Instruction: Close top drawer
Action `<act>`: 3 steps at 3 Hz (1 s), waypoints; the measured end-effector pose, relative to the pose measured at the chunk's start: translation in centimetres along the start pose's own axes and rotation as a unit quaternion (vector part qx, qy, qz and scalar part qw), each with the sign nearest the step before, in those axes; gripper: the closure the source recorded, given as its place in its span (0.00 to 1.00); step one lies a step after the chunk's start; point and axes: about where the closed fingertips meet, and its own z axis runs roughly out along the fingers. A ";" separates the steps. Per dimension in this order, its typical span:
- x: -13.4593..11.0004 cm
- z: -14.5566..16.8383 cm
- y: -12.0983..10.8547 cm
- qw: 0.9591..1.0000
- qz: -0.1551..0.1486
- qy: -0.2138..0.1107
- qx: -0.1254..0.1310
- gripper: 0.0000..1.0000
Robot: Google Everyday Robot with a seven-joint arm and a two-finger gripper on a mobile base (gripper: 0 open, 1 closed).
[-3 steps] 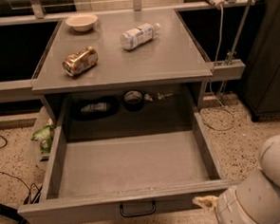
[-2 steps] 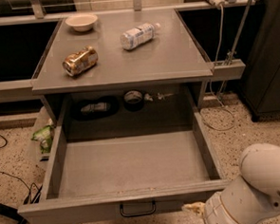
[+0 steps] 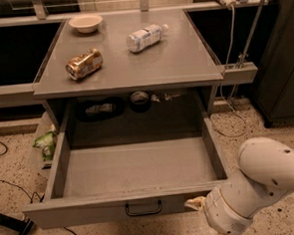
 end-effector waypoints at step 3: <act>-0.6 0.7 -3.7 1.000 -0.026 -0.008 0.010 0.00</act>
Offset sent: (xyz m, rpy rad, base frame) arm 0.0215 0.0098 -0.0085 0.0335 -0.0357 0.0234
